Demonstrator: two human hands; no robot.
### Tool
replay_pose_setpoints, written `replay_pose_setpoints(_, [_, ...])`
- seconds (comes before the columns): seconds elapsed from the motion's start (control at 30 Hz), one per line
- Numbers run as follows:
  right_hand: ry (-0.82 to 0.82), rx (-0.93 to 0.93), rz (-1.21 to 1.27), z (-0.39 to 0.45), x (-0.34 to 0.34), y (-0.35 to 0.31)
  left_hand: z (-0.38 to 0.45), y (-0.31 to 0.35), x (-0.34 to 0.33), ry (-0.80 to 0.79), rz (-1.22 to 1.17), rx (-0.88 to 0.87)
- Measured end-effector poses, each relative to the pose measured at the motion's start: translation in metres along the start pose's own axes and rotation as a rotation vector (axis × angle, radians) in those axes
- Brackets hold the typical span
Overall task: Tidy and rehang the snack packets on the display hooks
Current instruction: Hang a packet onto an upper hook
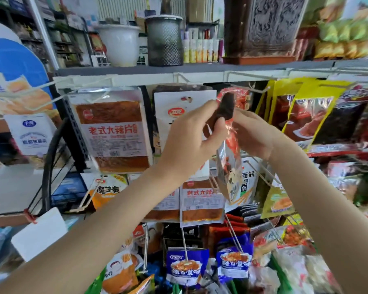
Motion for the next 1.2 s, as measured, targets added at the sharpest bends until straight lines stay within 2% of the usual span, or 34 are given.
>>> replay_pose_setpoints(0.1, [0.240, 0.083, 0.084, -0.020, 0.050, -0.007, -0.001, -0.014, -0.033, -0.126, -0.129, 0.142])
replay_pose_setpoints(0.2, [0.451, 0.266, 0.161, -0.042, 0.092, -0.031, 0.009, -0.027, -0.063, -0.158, -0.276, 0.328])
replay_pose_setpoints(0.3, [0.559, 0.429, 0.027, -0.052, 0.117, -0.063, 0.025, -0.043, -0.093, -0.155, -0.366, 0.497])
replay_pose_setpoints(0.4, [0.617, 0.500, -0.067, -0.047, 0.136, -0.084, 0.039, -0.054, -0.118, -0.112, -0.325, 0.591])
replay_pose_setpoints(0.5, [0.620, 0.544, -0.180, -0.034, 0.148, -0.096, 0.047, -0.065, -0.127, -0.039, -0.269, 0.658])
replay_pose_setpoints(0.73, [0.531, 0.567, -0.338, -0.007, 0.148, -0.104, 0.051, -0.071, -0.124, 0.050, -0.055, 0.586])
replay_pose_setpoints(0.87, [0.477, 0.623, -0.326, -0.005, 0.145, -0.102, 0.042, -0.073, -0.120, 0.070, -0.063, 0.594])
replay_pose_setpoints(1.03, [0.475, 0.698, -0.199, -0.016, 0.150, -0.103, 0.053, -0.049, -0.110, 0.112, -0.077, 0.467])
replay_pose_setpoints(1.2, [0.437, 0.645, -0.285, -0.006, 0.146, -0.107, 0.053, -0.057, -0.115, 0.122, -0.041, 0.508])
Point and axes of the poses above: each hand's wrist, its own z-axis towards the middle knuckle, its own x-axis out of the back of the hand, y = z × x, the point moved 10 cm from there along z, towards the middle knuckle, and after that the axes turned 14 degrees about z, right-handed, at the moved point
